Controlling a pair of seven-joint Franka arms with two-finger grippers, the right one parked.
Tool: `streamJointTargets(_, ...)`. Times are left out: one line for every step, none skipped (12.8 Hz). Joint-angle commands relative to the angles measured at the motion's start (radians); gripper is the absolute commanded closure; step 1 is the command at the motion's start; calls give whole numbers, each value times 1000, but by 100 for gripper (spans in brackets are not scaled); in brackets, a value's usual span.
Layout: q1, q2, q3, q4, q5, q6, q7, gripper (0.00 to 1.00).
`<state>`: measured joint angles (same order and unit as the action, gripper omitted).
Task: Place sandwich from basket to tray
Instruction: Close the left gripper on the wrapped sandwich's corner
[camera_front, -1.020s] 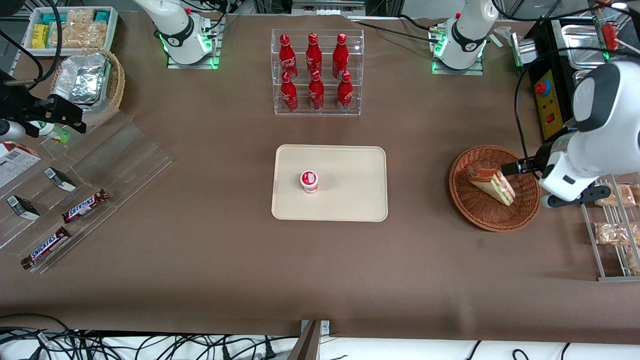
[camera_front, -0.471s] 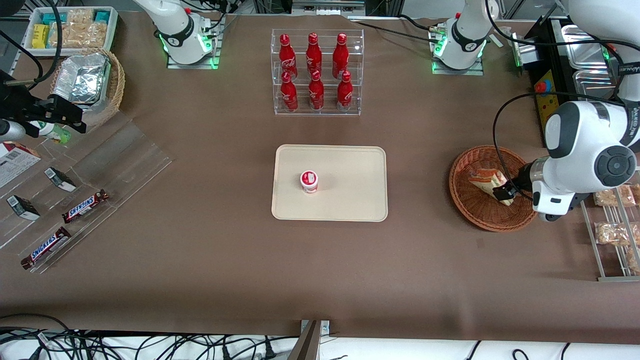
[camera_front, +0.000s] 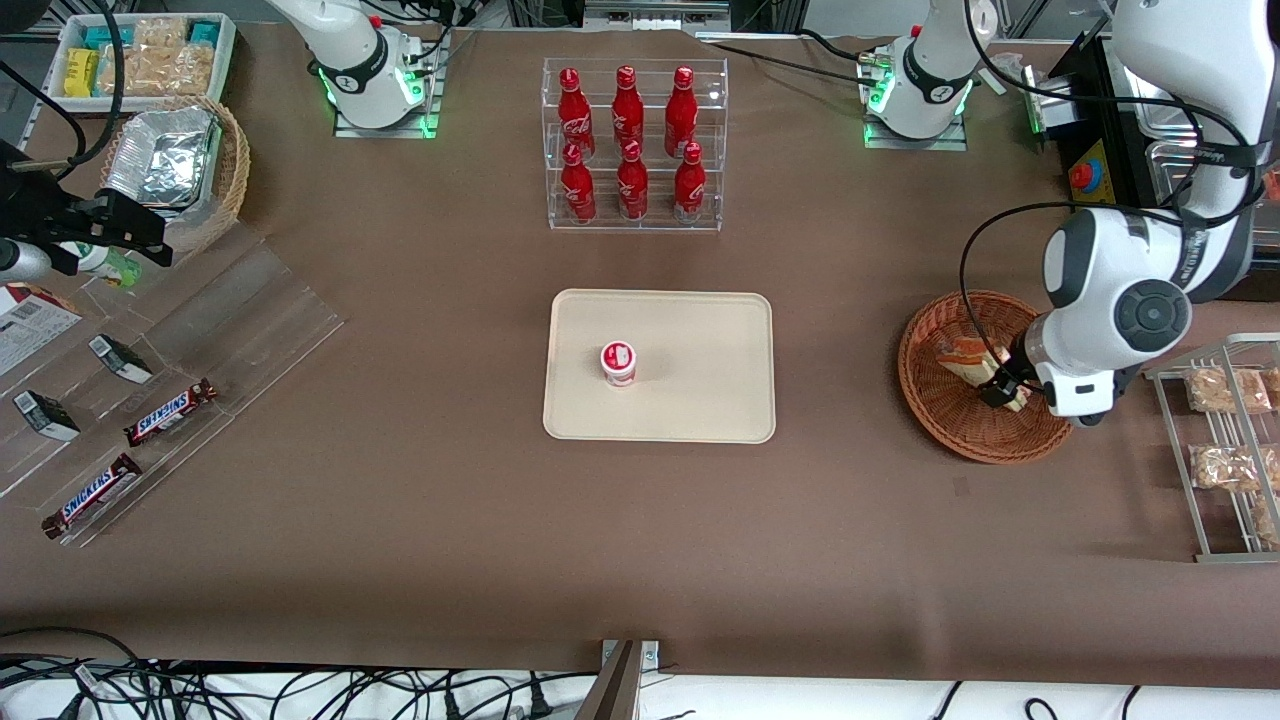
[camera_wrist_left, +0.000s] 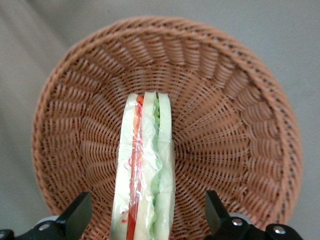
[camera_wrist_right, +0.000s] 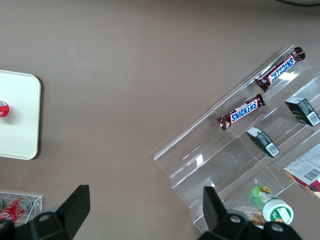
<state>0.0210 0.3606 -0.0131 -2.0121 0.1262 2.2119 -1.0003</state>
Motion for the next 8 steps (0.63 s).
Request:
streamJointTargets(-1,-40,-1,-68,27,25,-29,0)
streamJointTargets(-3,-39,-2,-77,42,22,-29,0)
streamJointTargets(-4,-40,-4,-92,70,23,-43,0)
streamJointTargets(-4,-40,-4,-93,75,23,-69,0)
streamJointTargets(-6,-42,-5,-91,75,23,-89,0)
streamJointTargets(-6,-43,-7,-86,75,23,-105,0)
streamJointTargets(-6,-46,-8,-82,75,23,-116,0)
streamJointTargets(-7,-49,-8,-76,75,22,-135,0)
